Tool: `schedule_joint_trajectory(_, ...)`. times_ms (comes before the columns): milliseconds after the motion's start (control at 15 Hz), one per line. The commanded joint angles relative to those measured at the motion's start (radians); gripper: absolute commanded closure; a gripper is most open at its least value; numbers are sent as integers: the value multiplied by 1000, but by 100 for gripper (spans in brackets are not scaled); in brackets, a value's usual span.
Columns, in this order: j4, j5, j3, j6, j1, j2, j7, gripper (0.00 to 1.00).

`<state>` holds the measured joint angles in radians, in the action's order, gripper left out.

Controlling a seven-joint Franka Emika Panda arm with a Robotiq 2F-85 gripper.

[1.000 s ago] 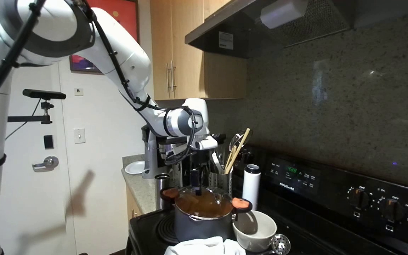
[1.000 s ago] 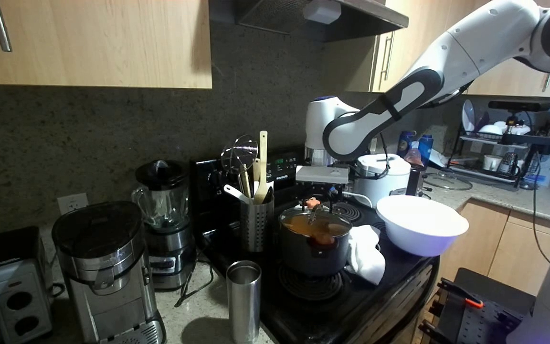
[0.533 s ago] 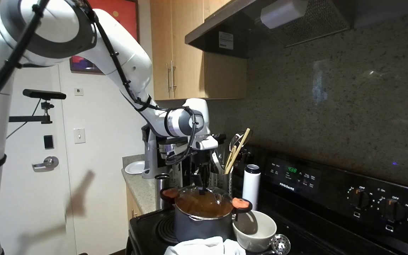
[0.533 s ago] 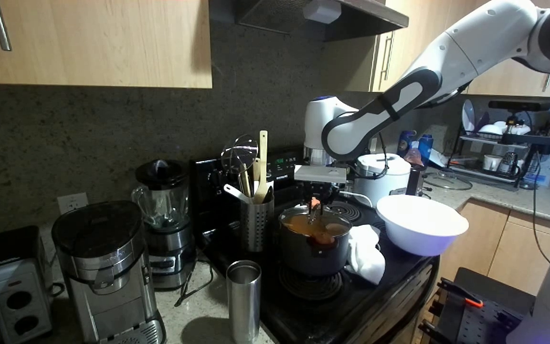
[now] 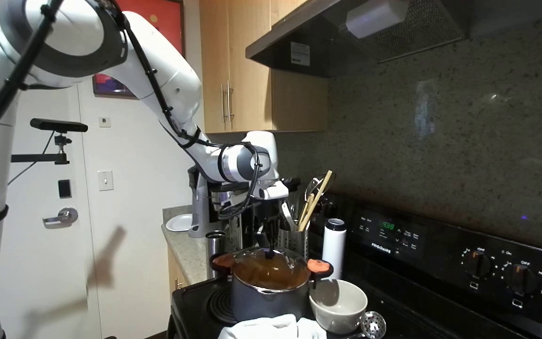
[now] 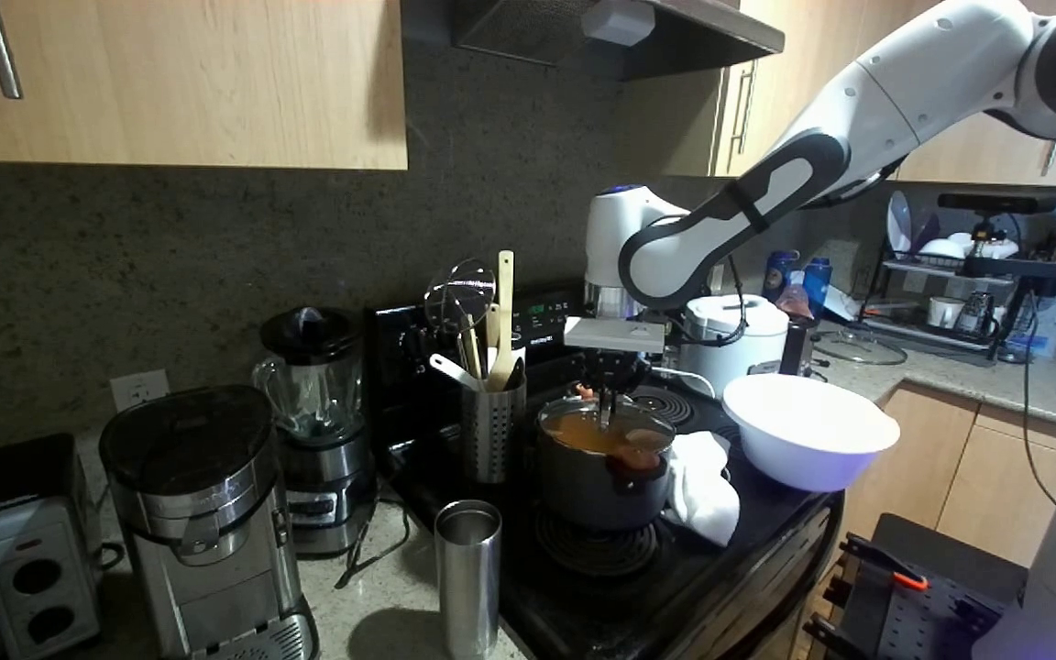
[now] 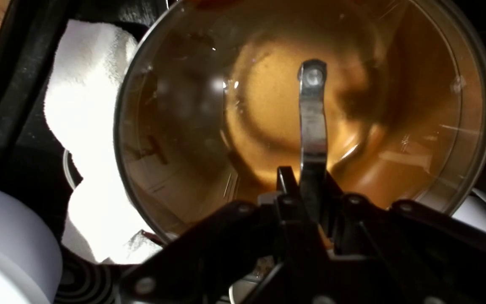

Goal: Move the pot from left to right

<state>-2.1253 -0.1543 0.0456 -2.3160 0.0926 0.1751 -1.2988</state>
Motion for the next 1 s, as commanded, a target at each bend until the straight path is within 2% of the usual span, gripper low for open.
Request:
schedule_joint_trajectory(0, -37, 8, -10, 3, 14, -46, -16, 91)
schedule_joint_trajectory(400, -17, 55, 0, 74, 4, -84, 58, 91)
schedule_joint_trajectory(733, 10, 120, 3, 185, -3, -124, 204, 92)
schedule_joint_trajectory(933, 36, 115, -2, 251, -6, -156, 244, 92)
